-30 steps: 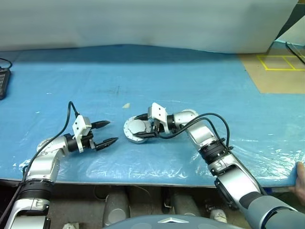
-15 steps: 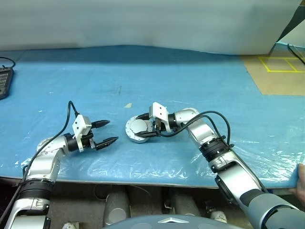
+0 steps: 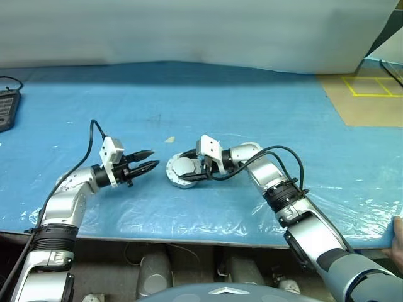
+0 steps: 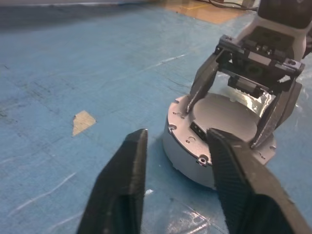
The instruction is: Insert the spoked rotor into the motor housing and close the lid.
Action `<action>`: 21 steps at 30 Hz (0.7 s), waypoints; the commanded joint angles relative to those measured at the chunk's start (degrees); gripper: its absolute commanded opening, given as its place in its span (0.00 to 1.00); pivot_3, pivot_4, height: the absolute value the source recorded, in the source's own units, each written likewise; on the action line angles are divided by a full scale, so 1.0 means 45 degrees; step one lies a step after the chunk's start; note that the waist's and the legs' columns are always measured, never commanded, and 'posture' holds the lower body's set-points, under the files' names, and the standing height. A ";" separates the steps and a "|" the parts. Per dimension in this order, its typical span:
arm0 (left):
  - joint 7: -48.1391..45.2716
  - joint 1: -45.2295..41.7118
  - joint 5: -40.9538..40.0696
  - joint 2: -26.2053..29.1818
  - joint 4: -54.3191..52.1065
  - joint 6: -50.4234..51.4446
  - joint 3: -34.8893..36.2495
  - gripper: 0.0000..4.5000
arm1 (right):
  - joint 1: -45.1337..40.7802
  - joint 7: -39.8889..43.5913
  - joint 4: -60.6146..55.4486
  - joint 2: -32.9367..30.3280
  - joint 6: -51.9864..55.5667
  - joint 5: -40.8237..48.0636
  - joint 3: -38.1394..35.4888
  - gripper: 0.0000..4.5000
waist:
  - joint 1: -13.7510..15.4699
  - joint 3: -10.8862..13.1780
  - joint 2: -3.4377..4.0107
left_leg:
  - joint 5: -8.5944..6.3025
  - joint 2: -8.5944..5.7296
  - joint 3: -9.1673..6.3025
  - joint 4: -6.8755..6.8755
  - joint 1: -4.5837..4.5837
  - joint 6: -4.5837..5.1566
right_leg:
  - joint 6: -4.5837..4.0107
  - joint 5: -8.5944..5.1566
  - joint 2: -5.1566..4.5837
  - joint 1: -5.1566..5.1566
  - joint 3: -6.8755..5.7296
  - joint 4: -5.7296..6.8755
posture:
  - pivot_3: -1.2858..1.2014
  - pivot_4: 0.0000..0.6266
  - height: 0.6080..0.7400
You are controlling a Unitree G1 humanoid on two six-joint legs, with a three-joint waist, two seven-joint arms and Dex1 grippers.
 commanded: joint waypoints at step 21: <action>-0.0577 -0.0430 0.0588 -0.0306 0.0115 -0.0015 -0.0861 0.01 | 0.0239 -0.0824 0.0604 -0.0499 0.0129 -0.0764 0.0068 0.65 | 0.0009 0.0000 0.0000 | 0.0000 -0.0002 0.0000 -0.0031 0.0000 -0.0001 | -0.0004 0.0002 0.0000 -0.0001 0.0000 -0.0033 | 0.52 0.24 1.00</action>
